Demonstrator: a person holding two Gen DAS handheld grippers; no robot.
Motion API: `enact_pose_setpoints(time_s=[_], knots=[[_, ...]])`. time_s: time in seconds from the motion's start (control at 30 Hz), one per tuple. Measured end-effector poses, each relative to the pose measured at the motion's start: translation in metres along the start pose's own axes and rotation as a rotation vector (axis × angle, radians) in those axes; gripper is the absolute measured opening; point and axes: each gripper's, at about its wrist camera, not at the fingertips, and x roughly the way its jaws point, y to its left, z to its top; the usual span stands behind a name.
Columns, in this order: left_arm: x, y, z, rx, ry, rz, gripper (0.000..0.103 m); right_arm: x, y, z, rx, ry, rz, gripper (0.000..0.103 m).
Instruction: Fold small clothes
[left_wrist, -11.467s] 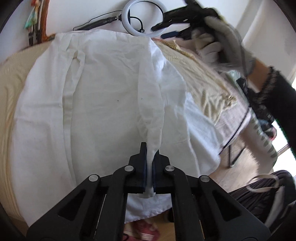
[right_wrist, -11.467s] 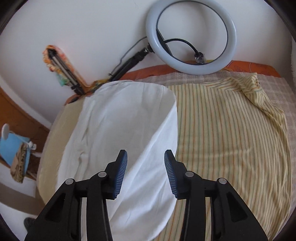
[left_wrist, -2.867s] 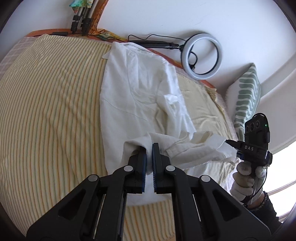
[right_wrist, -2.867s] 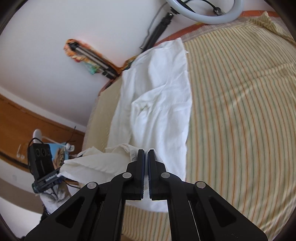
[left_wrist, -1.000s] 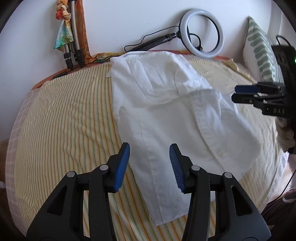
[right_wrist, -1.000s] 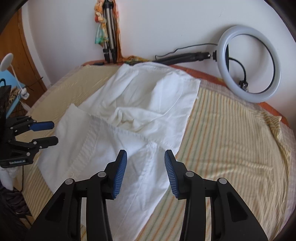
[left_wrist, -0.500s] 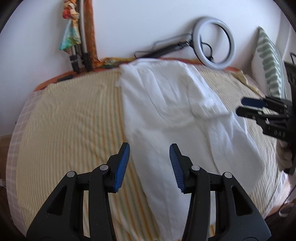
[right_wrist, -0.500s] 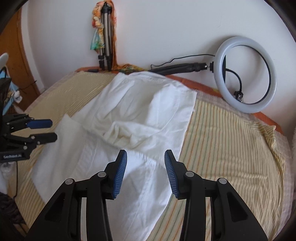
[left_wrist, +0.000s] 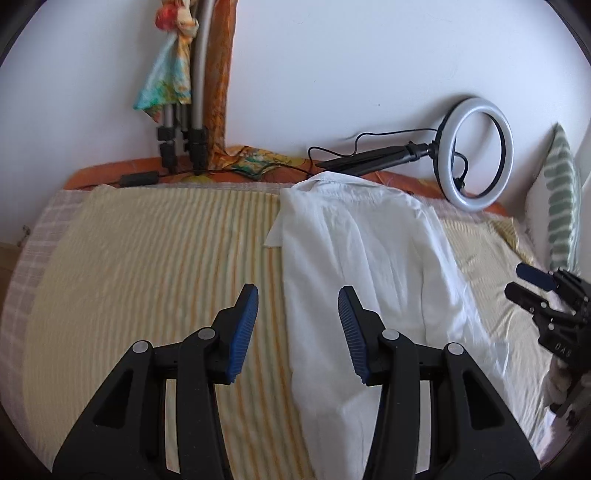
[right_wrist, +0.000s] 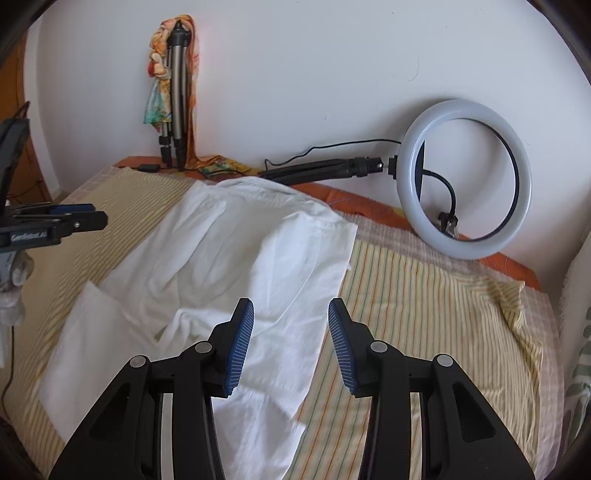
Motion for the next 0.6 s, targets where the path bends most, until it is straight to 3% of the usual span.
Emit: enact_pose_setpoints(time_s=[0.27,0.4,0.6], knots=[[0.052,-0.002,0.016,0.027,0.051,-0.045,0.047,0.036,-0.021,0.019,0.025,0.014,-0.008,0.041],[0.073,0.003,0.026,0.019,0.068,-0.047,0.047,0.062,-0.036,0.027,0.054,0.05,0.038,0.041],[0.105,0.006,0.039,0.027,0.096,-0.043,0.047,0.103,-0.075,0.034,0.219,0.111,0.154,0.045]])
